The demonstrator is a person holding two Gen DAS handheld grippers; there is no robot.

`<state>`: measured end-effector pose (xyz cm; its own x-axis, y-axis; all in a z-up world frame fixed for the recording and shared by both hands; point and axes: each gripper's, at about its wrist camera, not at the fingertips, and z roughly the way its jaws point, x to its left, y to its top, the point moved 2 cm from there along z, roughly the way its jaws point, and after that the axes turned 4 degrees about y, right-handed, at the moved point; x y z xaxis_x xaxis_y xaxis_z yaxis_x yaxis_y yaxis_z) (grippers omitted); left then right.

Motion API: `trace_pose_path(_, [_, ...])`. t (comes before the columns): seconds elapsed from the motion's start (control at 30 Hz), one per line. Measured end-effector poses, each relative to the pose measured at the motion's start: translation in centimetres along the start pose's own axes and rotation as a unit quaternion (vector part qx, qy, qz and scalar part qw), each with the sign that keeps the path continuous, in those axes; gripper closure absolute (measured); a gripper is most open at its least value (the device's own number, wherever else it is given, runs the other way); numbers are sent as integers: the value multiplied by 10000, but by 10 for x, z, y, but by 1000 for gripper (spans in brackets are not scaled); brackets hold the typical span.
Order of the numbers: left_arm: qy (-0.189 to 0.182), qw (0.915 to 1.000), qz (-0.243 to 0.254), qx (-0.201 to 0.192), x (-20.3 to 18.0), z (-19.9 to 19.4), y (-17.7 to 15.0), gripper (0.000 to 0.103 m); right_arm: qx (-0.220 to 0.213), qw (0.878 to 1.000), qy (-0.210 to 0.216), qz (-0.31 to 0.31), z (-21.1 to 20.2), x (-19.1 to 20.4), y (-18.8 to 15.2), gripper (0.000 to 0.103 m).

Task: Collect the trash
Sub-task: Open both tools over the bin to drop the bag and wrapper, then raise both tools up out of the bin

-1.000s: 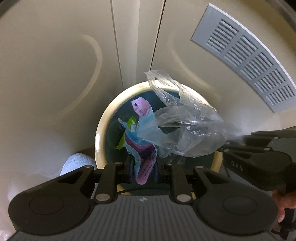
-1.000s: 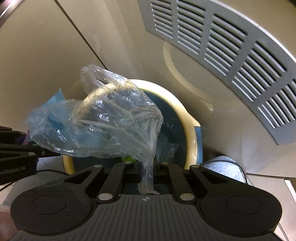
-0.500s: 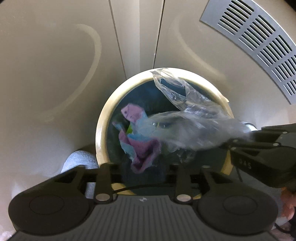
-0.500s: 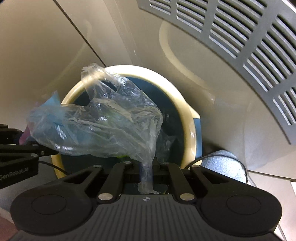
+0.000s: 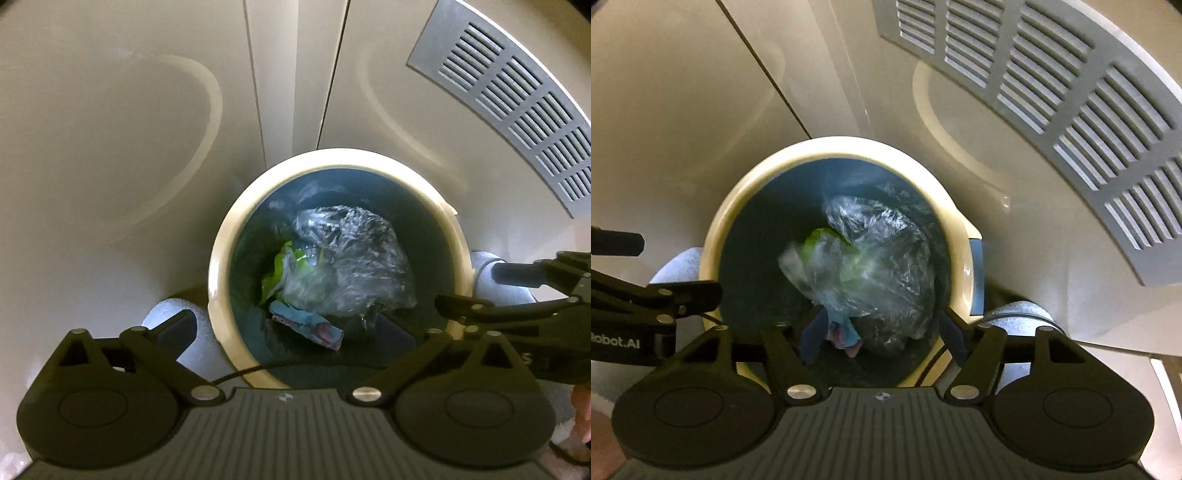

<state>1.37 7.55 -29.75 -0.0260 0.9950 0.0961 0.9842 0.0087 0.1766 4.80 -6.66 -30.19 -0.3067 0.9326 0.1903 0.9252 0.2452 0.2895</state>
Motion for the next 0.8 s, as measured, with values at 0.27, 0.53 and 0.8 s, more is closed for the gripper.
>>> trace_pose_path(0.27, [-106, 9987, -107, -486, 12, -51, -21, 0, -498, 9985, 155, -147, -61, 12, -19, 22])
trace_pose_path(0.53, [-80, 9947, -187, -1007, 22, -94, -49, 0, -1139, 9926, 130, -388, -99, 21, -51, 19])
trace_pose_path(0.8, [-32, 9903, -110, -1387, 17, -119, -68, 0, -1560, 9856, -73, -652, -119, 29, -72, 19])
